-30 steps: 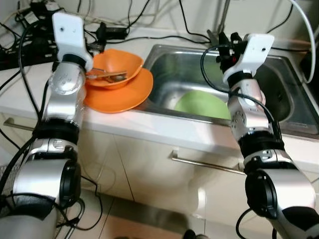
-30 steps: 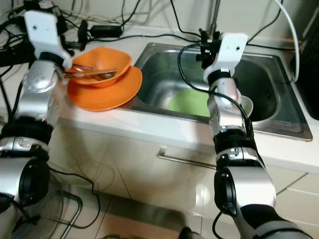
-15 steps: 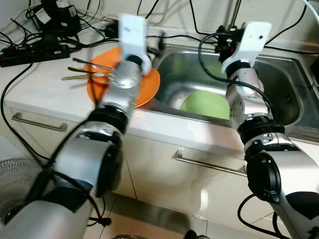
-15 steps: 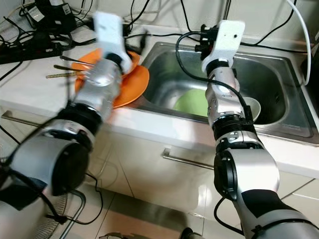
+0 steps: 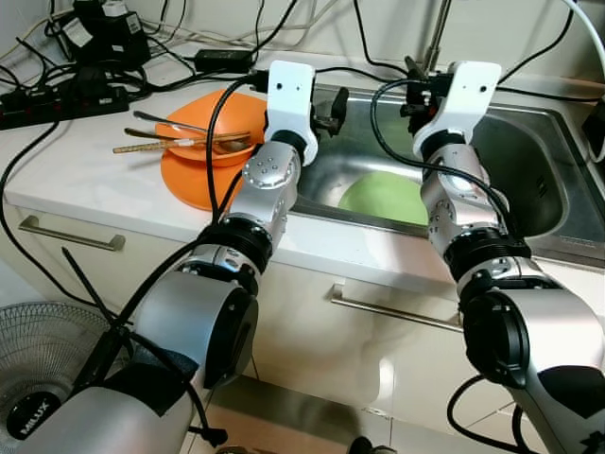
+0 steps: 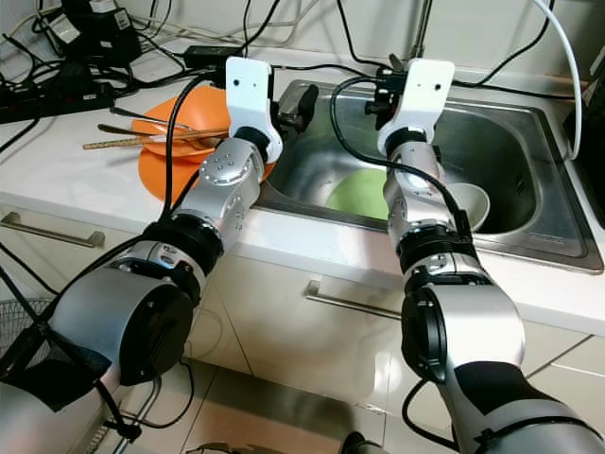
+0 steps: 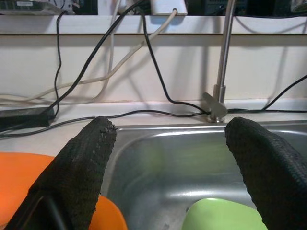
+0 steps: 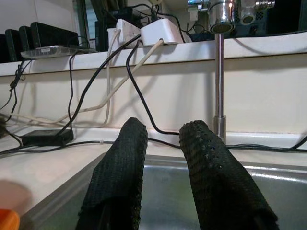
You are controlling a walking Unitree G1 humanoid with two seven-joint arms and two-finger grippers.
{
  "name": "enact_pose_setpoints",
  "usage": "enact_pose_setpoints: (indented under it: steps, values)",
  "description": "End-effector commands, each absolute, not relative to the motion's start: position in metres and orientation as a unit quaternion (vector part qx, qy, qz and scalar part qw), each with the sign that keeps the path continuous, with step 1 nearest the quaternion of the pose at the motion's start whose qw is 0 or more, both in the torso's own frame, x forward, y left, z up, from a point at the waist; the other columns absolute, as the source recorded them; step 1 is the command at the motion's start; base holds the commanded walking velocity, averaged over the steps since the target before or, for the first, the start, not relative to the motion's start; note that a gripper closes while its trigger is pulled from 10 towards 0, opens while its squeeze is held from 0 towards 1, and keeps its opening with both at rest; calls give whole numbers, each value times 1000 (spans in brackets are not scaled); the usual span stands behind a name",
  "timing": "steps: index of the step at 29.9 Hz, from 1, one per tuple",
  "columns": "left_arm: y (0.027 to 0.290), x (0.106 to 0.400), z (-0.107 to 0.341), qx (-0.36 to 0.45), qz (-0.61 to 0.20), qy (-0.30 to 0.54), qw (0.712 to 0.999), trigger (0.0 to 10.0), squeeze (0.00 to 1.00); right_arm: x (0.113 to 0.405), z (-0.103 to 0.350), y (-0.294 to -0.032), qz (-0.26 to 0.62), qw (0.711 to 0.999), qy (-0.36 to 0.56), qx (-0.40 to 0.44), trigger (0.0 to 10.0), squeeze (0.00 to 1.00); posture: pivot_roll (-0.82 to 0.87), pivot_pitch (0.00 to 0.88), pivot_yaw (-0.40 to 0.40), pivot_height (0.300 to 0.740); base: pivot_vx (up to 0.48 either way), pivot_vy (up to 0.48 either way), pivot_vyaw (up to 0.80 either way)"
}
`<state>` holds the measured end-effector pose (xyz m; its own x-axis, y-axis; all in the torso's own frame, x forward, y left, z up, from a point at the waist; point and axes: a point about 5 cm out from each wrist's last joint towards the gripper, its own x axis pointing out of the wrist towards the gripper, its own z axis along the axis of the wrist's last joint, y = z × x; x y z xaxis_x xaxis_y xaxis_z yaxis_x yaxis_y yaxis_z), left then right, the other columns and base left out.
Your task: Kitchen organization
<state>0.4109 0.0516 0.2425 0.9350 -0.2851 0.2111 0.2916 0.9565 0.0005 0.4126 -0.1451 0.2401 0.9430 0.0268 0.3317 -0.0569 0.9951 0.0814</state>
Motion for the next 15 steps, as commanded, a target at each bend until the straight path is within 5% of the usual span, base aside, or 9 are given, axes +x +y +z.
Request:
enact_pose_setpoints:
  steps: [1,15]
  values:
    - [58,412,242,-22,-132,-105,985,10000,0,413,242,-144,20,984,-171,49,10000,0,101,0,23,740,0,0,0]
    - [65,414,245,-24,-121,-114,986,10000,0,413,243,-143,26,983,-176,50,10000,0,106,0,20,740,0,0,0]
